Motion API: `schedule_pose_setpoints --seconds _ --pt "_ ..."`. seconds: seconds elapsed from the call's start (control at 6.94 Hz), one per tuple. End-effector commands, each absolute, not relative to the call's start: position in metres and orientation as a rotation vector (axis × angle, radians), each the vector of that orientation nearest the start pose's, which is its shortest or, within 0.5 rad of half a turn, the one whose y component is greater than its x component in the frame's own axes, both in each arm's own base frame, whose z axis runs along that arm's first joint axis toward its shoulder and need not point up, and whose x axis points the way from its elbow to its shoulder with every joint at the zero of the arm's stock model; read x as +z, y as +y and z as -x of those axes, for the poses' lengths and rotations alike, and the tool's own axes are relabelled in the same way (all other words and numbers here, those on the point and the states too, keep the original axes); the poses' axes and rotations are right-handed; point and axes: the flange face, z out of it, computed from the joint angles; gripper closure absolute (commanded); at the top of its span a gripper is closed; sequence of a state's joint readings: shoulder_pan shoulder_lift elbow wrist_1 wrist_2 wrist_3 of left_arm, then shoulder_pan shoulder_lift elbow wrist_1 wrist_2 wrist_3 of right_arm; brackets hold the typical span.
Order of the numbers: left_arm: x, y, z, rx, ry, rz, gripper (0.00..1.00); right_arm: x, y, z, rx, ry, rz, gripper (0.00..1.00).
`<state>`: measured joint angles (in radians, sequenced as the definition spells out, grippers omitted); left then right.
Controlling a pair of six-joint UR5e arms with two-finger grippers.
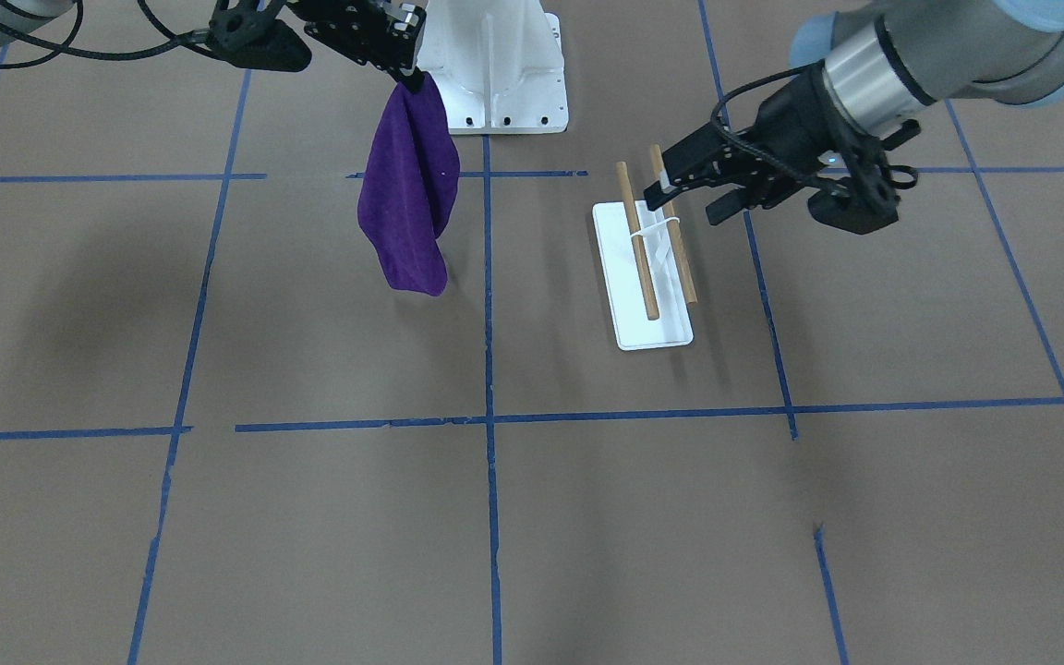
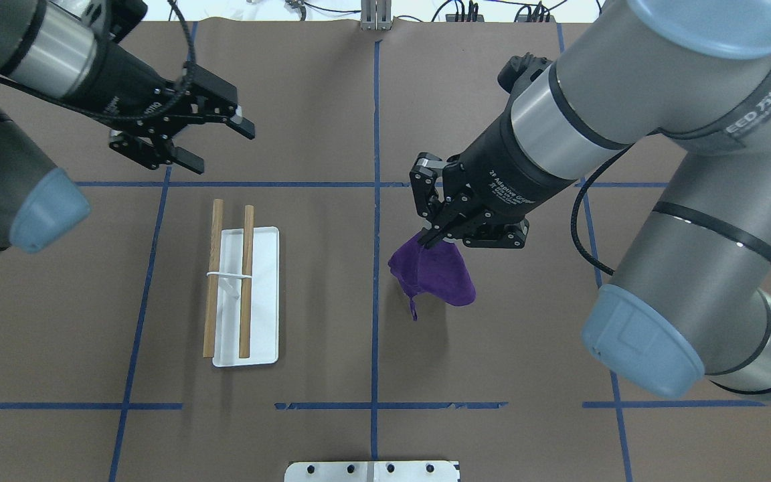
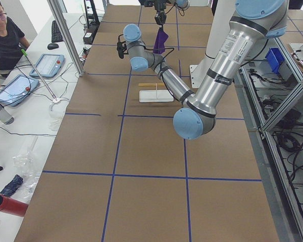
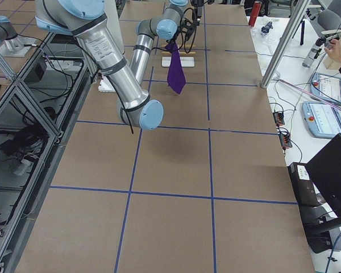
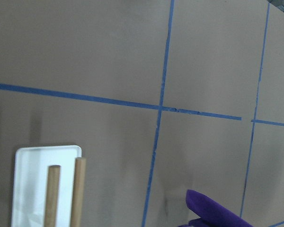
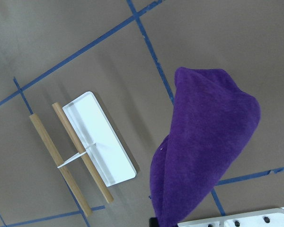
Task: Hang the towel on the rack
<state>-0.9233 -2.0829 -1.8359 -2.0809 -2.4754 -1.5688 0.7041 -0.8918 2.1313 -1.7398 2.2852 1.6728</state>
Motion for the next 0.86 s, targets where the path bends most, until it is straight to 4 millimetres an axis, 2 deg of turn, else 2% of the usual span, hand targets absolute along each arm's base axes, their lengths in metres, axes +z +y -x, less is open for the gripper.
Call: schedule_pose_setpoints --seconds 0.0,0.14,0.43,0.58,0.72 --pt "0.153 -0.467 -0.354 -0.229 1.389 0.280 0.10 0.065 -0.378 0.353 0.165 -1.183 0.199 1.00" --pt "0.143 -0.460 -0.364 -0.262 1.389 0.336 0.01 0.066 -0.374 0.357 0.079 -1.187 0.154 1.00" --pt "0.123 -0.439 -0.387 -0.326 1.379 0.473 0.01 0.068 -0.374 0.359 -0.085 -1.191 0.040 1.00" --pt "0.110 -0.439 -0.404 -0.368 1.363 0.536 0.01 0.070 -0.373 0.363 -0.135 -1.184 -0.011 1.00" --pt "0.096 -0.441 -0.411 -0.374 1.367 0.550 0.02 0.071 -0.373 0.367 -0.201 -1.173 -0.070 1.00"
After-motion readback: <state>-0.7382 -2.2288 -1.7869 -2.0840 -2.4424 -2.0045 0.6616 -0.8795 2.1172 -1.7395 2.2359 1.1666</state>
